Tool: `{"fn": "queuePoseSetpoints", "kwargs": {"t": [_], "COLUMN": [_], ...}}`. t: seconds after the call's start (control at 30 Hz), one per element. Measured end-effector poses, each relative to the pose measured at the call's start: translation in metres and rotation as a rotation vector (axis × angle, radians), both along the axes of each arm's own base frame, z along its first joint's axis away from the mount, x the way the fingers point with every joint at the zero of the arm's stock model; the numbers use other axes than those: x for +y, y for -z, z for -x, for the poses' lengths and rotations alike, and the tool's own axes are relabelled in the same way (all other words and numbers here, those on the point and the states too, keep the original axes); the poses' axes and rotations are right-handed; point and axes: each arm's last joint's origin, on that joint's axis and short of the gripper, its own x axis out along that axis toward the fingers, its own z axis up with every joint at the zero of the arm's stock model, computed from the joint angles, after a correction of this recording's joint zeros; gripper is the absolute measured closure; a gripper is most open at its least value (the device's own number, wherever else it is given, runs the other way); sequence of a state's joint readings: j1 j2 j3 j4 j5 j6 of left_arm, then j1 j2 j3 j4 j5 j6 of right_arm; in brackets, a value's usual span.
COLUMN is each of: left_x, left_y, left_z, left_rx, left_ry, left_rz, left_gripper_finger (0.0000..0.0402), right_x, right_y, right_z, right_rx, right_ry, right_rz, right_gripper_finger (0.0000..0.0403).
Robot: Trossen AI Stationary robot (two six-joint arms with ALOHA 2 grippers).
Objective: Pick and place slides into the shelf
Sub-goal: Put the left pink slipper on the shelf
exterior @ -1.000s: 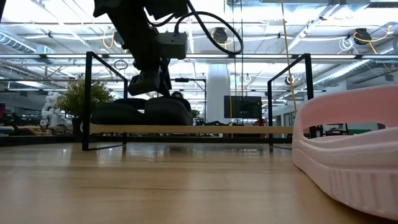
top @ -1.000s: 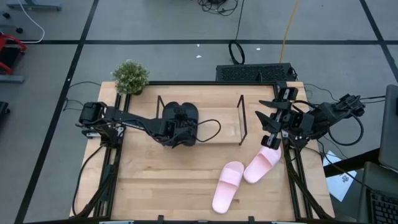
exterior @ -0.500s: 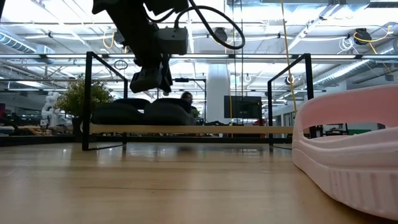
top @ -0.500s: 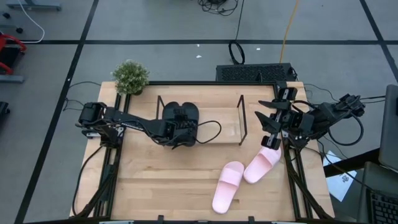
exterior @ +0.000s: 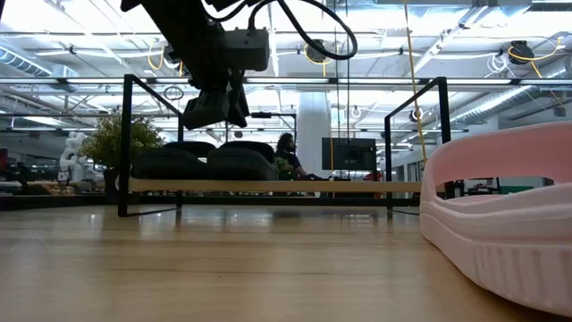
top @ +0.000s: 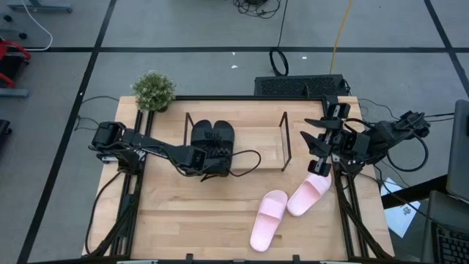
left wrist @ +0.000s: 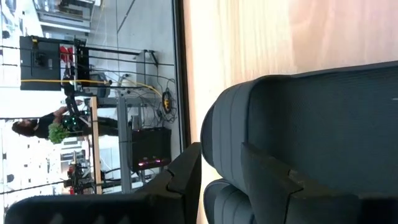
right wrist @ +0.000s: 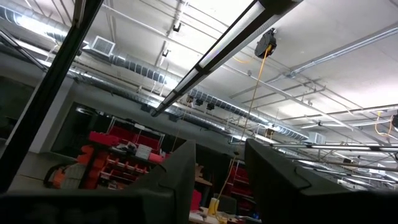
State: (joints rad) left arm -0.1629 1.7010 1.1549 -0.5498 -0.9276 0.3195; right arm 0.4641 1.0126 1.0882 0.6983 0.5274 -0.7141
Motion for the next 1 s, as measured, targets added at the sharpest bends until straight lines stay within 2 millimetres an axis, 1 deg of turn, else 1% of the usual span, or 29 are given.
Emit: {"fn": "queuePoseSetpoints", "kwargs": {"t": [0.1,0.23,0.4,0.47,0.53,0.63,0.8,0.9,1.0], "left_x": [-0.005,-0.012,-0.024,-0.028,-0.030,-0.038,-0.067,-0.089,-0.109], "left_y": [-0.010,-0.036,-0.087,-0.106,-0.129,-0.158,-0.198,-0.214,-0.225], "left_z": [-0.002,-0.011,-0.017,-0.013,-0.010,0.007,0.044,0.068,0.086], "left_rx": [-0.031,-0.090,-0.181,-0.200,-0.265,-0.323,-0.499,-0.608,-0.700], "left_ry": [0.005,0.016,0.035,0.035,0.014,-0.025,-0.052,-0.049,-0.020], "left_rz": [-0.018,-0.064,-0.097,-0.118,-0.140,-0.204,-0.255,-0.257,-0.212], "left_gripper_finger": [0.0284,0.0284,0.0284,0.0284,0.0284,0.0284,0.0284,0.0284,0.0284], "right_x": [0.000,0.000,0.002,0.003,0.004,0.007,0.019,0.030,0.043], "right_y": [0.000,0.000,0.005,0.009,0.013,0.018,0.023,0.026,0.030], "right_z": [0.000,0.000,-0.003,-0.006,-0.008,-0.010,-0.007,-0.007,-0.007], "right_rx": [0.000,0.002,0.053,0.097,0.141,0.193,0.240,0.255,0.268], "right_ry": [-0.002,-0.002,-0.016,-0.029,-0.043,-0.076,-0.148,-0.191,-0.229], "right_rz": [-0.002,-0.001,0.003,0.004,0.002,-0.007,-0.014,0.002,0.032], "right_gripper_finger": [0.0275,0.0275,0.0275,0.0275,0.0275,0.0275,0.0275,0.0275,0.0275]}}
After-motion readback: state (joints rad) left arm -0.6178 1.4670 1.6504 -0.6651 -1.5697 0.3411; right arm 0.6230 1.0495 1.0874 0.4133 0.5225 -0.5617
